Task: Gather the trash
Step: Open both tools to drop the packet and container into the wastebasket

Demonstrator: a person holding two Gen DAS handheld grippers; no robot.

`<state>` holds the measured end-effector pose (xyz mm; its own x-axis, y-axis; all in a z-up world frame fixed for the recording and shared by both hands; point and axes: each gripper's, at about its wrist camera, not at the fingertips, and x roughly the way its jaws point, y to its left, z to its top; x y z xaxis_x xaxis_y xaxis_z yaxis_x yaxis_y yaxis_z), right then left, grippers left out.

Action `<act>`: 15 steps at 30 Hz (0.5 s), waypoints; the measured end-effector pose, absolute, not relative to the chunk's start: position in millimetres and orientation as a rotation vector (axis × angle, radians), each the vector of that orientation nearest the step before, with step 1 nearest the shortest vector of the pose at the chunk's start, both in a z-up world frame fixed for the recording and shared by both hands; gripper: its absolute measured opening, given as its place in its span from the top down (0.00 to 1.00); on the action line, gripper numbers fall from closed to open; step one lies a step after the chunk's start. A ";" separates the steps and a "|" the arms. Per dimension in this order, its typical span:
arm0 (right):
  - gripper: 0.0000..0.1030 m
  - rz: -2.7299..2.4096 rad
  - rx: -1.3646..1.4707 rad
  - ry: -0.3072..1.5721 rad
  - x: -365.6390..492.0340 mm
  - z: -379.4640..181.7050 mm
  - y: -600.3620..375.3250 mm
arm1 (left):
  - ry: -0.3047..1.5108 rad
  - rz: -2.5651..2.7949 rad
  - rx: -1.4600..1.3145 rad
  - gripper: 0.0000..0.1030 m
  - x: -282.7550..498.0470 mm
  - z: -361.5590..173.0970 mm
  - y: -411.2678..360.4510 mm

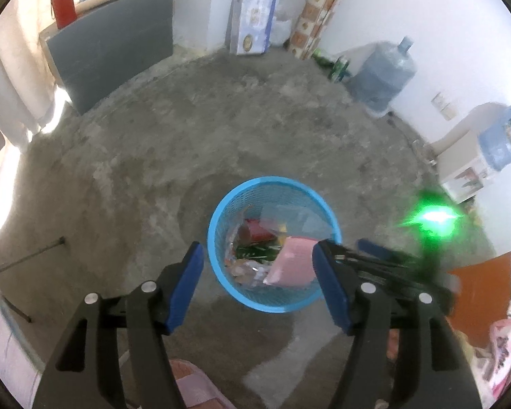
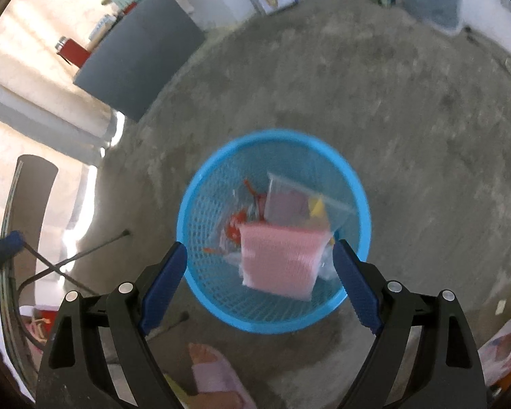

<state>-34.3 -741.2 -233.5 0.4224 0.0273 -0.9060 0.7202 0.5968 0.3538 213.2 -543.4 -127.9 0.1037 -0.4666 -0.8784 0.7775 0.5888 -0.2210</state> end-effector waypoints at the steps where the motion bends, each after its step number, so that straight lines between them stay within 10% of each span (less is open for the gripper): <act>1: 0.19 -0.503 0.866 1.090 -33.1 -243.5 -743.2 | 1.121 -0.957 0.313 0.34 211.2 -118.2 -532.0; 15: 0.12 -0.556 0.925 1.268 1.7 -311.5 -745.0 | 1.011 -1.006 0.177 0.18 161.9 -44.6 -344.6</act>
<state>1.7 -745.0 -311.5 0.2437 0.1305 -0.9610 0.7951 0.5406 0.2751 161.9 -344.6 -44.6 0.1469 -0.6187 -0.7718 0.7689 0.5623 -0.3044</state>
